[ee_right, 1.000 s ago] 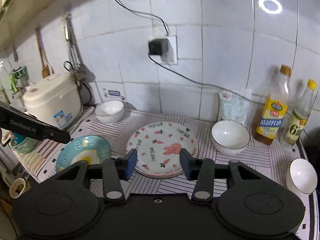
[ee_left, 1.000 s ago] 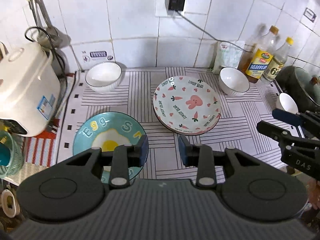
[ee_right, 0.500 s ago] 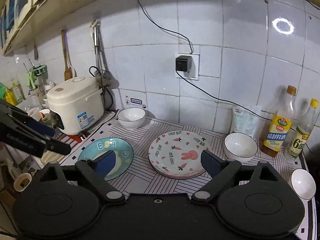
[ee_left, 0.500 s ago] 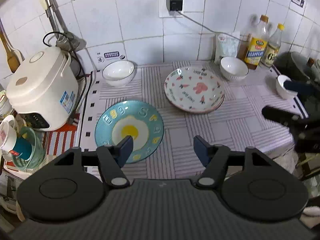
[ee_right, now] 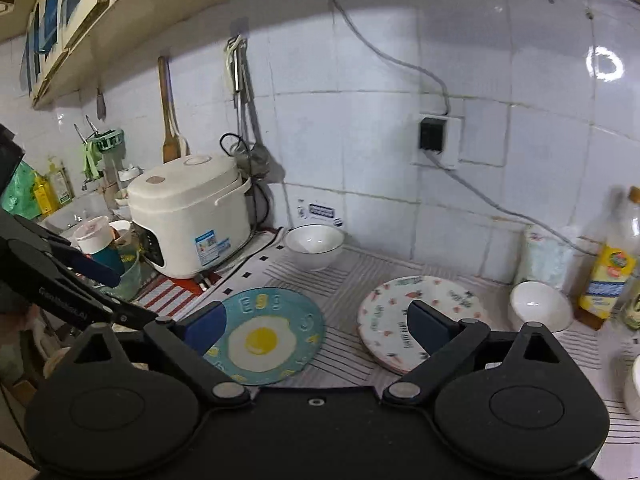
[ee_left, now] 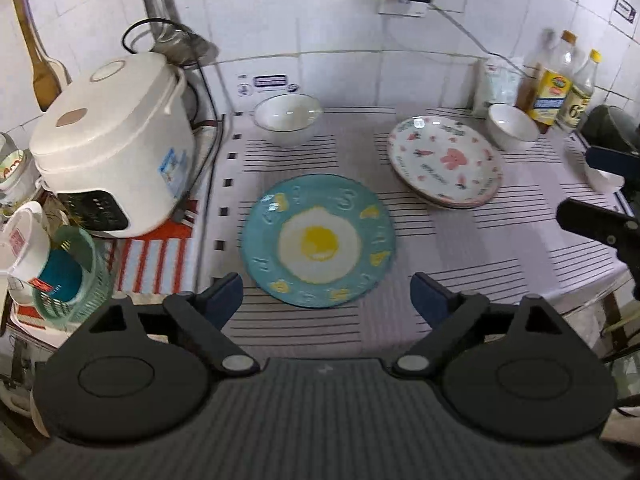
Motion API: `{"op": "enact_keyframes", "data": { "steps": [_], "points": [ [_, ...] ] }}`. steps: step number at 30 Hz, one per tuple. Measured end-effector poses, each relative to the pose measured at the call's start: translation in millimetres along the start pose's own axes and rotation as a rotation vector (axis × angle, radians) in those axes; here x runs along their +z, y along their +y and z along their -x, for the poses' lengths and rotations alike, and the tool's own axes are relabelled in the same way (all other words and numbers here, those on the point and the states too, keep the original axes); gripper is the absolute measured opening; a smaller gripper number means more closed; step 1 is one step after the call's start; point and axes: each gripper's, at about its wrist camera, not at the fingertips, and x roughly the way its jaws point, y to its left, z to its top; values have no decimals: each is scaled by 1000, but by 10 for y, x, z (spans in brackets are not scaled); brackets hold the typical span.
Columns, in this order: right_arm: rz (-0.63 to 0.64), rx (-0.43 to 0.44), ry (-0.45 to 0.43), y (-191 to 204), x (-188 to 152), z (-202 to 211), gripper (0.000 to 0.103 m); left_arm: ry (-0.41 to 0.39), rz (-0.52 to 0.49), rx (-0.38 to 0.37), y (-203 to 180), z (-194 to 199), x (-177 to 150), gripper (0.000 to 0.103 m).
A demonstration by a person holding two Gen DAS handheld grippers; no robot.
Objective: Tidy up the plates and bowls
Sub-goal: 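Move both grippers to the blue egg plate and close them on its rim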
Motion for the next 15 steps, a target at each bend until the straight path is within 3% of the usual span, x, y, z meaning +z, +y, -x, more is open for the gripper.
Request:
{"op": "enact_keyframes", "data": {
  "steps": [7,10,15],
  "points": [
    [-67,30,15,198,-56,-466,99,3,11,-16,556,-348,-13,92],
    [-106,55,121,218,-147,-798,99,-13,17,-21,730,-564,-51,92],
    [-139,39,195,214,-406,-1268,98,13,-9,-56,920,-1018,-80,91]
  ]
}}
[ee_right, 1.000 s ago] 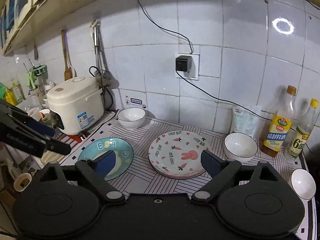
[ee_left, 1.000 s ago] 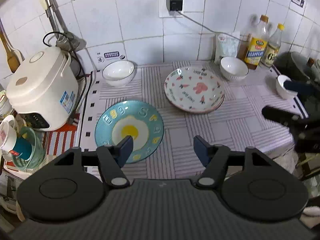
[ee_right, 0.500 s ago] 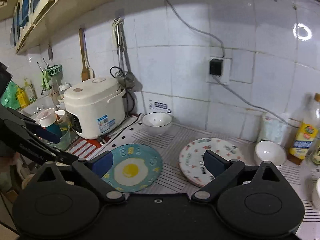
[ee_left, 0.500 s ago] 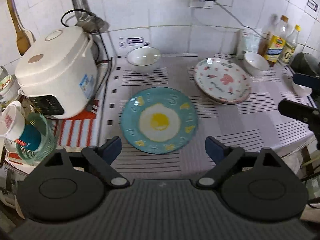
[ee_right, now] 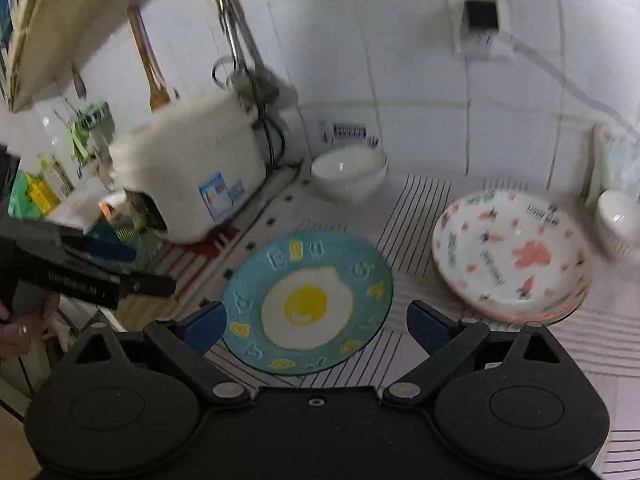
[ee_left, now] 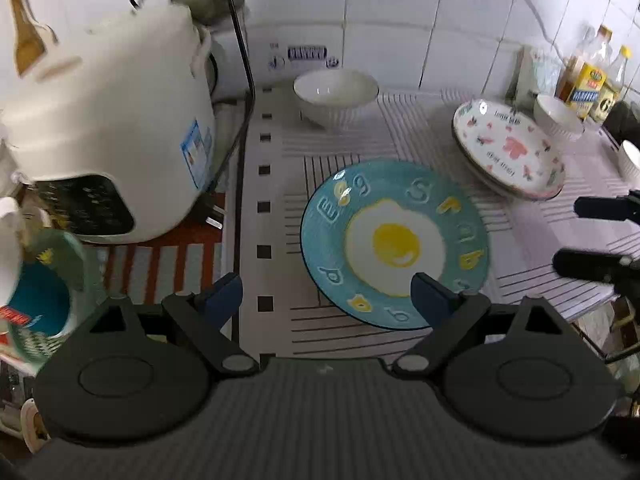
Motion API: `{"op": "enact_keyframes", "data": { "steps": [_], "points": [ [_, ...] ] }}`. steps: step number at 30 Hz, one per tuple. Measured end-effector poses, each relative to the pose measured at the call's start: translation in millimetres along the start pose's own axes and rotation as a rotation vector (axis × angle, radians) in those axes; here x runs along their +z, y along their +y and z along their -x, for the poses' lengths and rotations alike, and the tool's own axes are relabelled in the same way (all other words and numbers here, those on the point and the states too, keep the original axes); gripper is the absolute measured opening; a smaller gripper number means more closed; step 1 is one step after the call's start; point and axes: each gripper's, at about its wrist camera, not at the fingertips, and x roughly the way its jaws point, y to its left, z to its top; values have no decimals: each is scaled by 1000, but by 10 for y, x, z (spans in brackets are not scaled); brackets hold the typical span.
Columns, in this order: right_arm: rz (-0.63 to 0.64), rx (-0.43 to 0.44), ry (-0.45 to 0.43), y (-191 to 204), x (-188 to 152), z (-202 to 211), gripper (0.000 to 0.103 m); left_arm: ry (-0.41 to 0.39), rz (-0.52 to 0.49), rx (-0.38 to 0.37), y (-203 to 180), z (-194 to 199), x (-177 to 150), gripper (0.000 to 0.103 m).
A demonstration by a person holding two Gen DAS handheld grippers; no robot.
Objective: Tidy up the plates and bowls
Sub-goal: 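Move both grippers to the blue egg plate and close them on its rim, then lift the blue egg plate with both grippers and carry it over the stack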
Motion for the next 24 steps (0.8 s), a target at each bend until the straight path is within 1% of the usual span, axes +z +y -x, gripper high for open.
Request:
{"op": "enact_keyframes", "data": {
  "steps": [4,7,9,12,14,16,17,18,19,20,21,22,23,24],
  "points": [
    [-34,-6,34,-48,-65,-332,97,55,19,-37,130,-349,-14,89],
    [-87,-27,68,-137,-103,-563,92,74,46,-72,206,-568,-29,88],
    [-130,-45,105,-210,-137,-738,85,96,63,-59,222,-719,-36,85],
    [-186,-61,95,-288,-174,-821,79,97,60,-70,234,-857,-17,78],
    [-187,-59,85,-300,-196,-844,77,80,51,-83,240,-908,21,78],
    [-198,-56,80,-325,-219,-880,74,73,49,-99,245,-974,69,72],
    [-215,-53,77,-341,-234,-895,70,77,47,-103,248,-1010,84,63],
    [-231,-54,77,-351,-245,-909,63,84,42,-106,253,-1047,108,51],
    [-249,-54,82,-364,-252,-916,58,93,37,-113,255,-1072,120,45],
    [-270,-43,89,-372,-254,-915,53,103,34,-120,262,-1093,130,37],
    [-286,-31,89,-376,-252,-921,43,112,32,-131,268,-1111,141,33],
    [-303,-23,87,-379,-252,-919,39,118,35,-145,281,-1126,144,30],
    [-323,-21,88,-376,-256,-923,33,129,42,-158,296,-1149,144,24],
    [-339,-30,88,-372,-268,-934,28,146,48,-162,307,-1184,144,20]
  ]
}}
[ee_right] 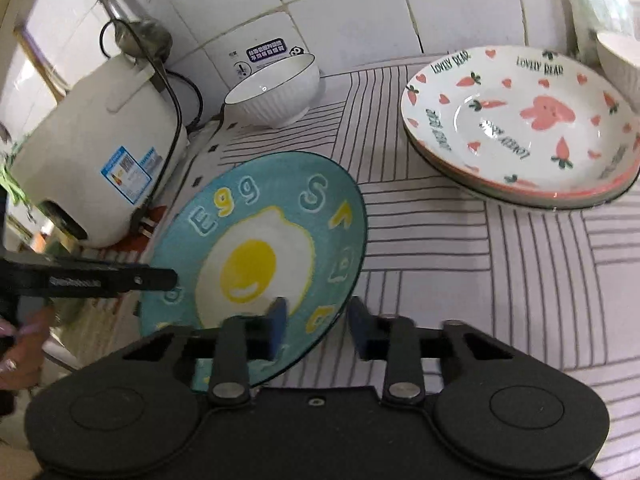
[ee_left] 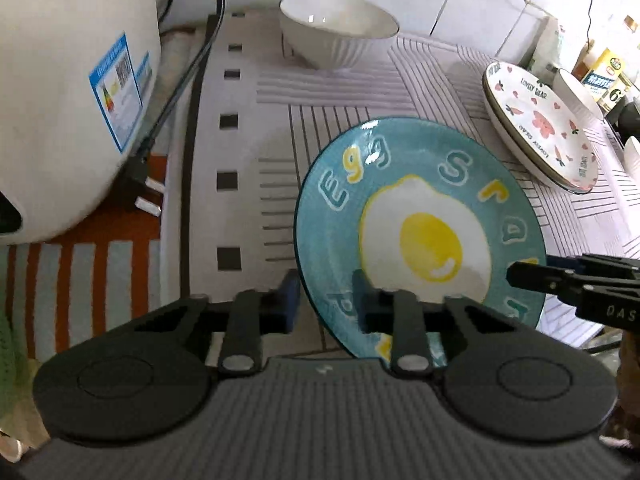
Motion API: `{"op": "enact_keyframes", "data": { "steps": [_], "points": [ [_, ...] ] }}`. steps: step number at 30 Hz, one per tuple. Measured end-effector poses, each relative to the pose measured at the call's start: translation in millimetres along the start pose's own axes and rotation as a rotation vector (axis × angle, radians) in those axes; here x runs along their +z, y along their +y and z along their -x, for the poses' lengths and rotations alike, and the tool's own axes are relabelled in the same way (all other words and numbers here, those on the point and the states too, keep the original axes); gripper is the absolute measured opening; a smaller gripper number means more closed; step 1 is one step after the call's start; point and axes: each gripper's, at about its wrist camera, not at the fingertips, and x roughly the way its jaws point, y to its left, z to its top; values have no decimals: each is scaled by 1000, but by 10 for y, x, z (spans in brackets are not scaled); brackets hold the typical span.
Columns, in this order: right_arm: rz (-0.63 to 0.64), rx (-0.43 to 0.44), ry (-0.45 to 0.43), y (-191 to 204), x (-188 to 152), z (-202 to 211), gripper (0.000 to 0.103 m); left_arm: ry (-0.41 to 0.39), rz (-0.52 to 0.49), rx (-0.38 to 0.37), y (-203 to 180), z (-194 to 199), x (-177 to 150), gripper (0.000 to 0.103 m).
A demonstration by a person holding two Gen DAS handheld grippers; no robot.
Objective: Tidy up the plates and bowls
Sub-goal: 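Lift the blue egg plate with both grippers and carry it over the stack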
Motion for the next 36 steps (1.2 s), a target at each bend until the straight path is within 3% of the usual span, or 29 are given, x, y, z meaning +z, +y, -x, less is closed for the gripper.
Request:
{"op": "enact_keyframes", "data": {
  "steps": [2,13,18,27,36],
  "points": [
    [-26,-9,-6,-18,-27,-31,20,6,22,-26,43,-30,-8,19],
    [-107,46,-29,-161,-8,-94,17,18,134,-58,120,-57,-20,20],
    [-40,38,8,-55,60,-46,19,32,32,13,-45,-54,10,28],
    [18,55,-49,121,179,427,20,12,22,-35,-100,364,125,28],
    [33,36,-116,280,445,1097,22,-85,-14,-71,-404,927,414,27]
  ]
}}
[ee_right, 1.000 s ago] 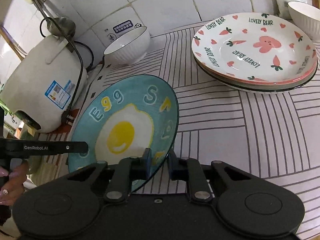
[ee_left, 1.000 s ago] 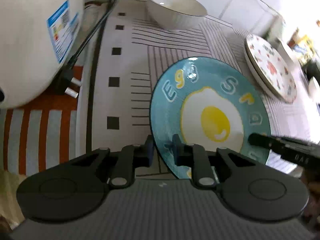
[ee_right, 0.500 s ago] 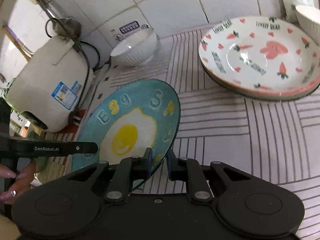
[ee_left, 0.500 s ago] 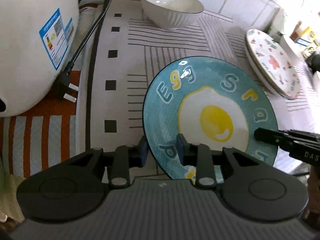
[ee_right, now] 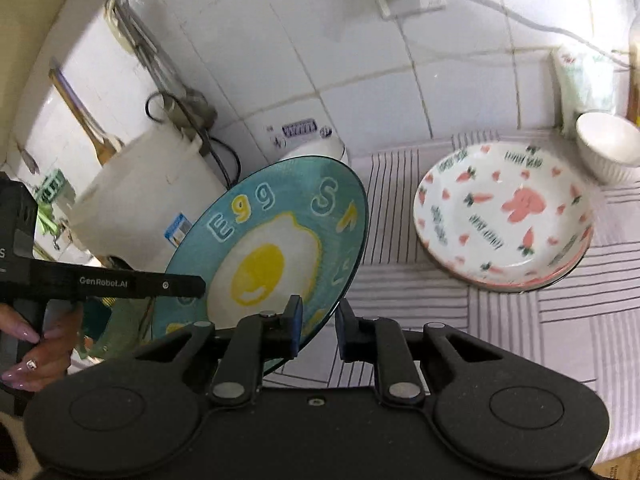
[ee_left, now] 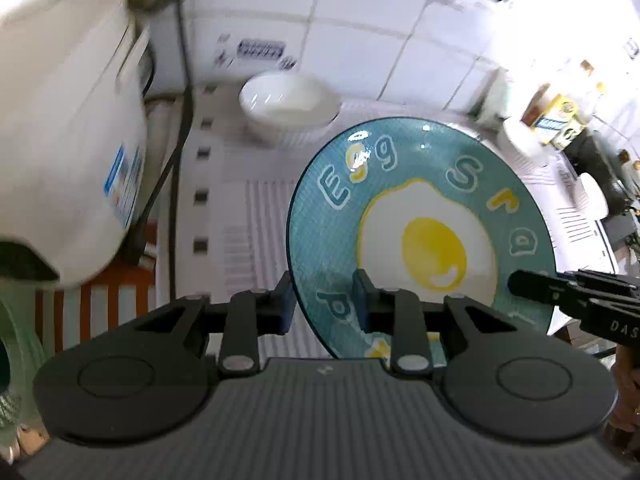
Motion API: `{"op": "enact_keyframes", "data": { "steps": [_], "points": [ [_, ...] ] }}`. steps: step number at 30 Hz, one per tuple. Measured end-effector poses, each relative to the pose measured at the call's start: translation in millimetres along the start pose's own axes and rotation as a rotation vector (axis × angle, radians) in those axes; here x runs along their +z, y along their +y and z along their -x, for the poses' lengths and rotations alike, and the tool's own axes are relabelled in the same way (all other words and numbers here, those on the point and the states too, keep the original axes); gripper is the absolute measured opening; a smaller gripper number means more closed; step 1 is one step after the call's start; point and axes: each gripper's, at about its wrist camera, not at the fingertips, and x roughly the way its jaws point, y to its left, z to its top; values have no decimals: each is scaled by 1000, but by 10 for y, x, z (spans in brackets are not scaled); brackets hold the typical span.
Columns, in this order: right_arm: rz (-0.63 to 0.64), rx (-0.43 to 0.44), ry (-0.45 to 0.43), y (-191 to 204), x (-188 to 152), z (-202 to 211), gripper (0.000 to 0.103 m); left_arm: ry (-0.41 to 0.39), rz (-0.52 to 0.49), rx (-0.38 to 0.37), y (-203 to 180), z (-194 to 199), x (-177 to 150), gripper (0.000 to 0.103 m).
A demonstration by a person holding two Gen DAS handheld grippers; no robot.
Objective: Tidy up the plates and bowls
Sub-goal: 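Lift the blue egg plate with both grippers and carry it over the stack, then lower the blue egg plate onto the bunny plate and open both grippers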
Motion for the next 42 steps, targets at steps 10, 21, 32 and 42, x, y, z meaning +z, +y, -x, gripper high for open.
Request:
{"op": "enact_keyframes", "data": {
  "steps": [10,21,32,42],
  "points": [
    [-35,-57,-68,-486,270,326,23,8,-96,-66,-572,-280,448,28],
    [-120,-103,-5,-1285,417,-3,23,122,-122,-78,-994,-1278,813,32],
    [-197,-130,48,-1693,457,-347,23,185,-123,-8,-1182,-1780,886,34],
    [-246,-180,75,-1853,517,-454,23,215,-155,29,-1361,-1965,949,33]
  ]
}}
